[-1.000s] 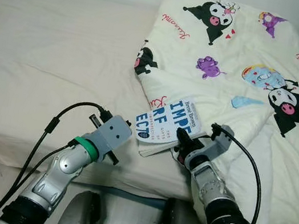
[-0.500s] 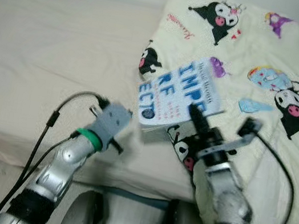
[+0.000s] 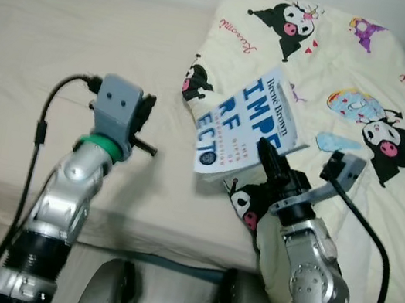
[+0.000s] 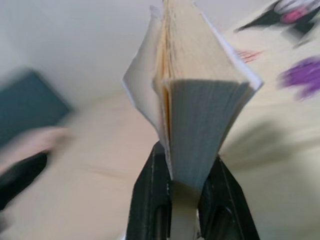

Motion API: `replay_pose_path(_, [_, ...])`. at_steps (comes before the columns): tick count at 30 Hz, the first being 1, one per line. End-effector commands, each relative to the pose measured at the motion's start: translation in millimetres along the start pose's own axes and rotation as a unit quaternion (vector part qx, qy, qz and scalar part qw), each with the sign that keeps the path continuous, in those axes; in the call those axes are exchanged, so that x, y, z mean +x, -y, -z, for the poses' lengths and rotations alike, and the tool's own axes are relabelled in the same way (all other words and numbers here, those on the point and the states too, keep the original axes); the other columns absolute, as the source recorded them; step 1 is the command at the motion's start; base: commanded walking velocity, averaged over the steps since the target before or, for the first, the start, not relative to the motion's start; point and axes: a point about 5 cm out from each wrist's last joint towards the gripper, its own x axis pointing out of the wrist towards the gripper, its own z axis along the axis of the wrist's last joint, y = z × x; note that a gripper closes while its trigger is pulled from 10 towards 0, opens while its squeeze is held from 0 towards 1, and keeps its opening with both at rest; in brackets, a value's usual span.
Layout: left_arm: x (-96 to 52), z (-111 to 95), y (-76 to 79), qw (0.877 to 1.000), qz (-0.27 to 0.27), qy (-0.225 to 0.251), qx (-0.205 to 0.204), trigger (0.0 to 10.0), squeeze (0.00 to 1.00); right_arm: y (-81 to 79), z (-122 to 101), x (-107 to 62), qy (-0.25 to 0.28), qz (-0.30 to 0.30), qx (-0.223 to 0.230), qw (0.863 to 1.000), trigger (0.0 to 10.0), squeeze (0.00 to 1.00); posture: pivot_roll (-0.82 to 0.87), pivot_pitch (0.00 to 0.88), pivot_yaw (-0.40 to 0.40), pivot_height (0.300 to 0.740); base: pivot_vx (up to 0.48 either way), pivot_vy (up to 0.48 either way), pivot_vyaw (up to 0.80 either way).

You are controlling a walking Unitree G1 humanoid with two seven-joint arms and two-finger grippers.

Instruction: Clean up the room

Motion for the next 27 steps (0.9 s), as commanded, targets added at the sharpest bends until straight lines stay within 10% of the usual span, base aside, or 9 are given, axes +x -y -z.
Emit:
replay_pose_path(1, [-1.9, 4, 3.2, 1.0, 0.003, -0.012, -0.001, 10.0, 0.0, 0.6, -11, -2.2, 0.025, 0.015, -0.031, 0.999, 10.0, 0.0, -0.05, 0.074, 0.042, 0.606, 0.0, 0.0, 0.0])
replay_pose_path(11, [-0.5, 13, 33.1, 0.999, 0.014, -0.022, -0.027, 10.0, 0.0, 9.0, -23, 2.6, 0.038, 0.039, -0.072, 0.996, 10.0, 0.0, -0.07, 0.048, -0.013, 0.619, 0.0, 0.0, 0.0])
replay_pose_path(27, [7.0, 4, 22.3, 1.0, -0.011, -0.01, -0.014, 10.0, 0.0, 7.4, -11, 2.2, 0.021, 0.059, -0.09, 0.994, 10.0, 0.0, -0.06, 0.054, -0.003, 0.663, 0.0, 0.0, 0.0])
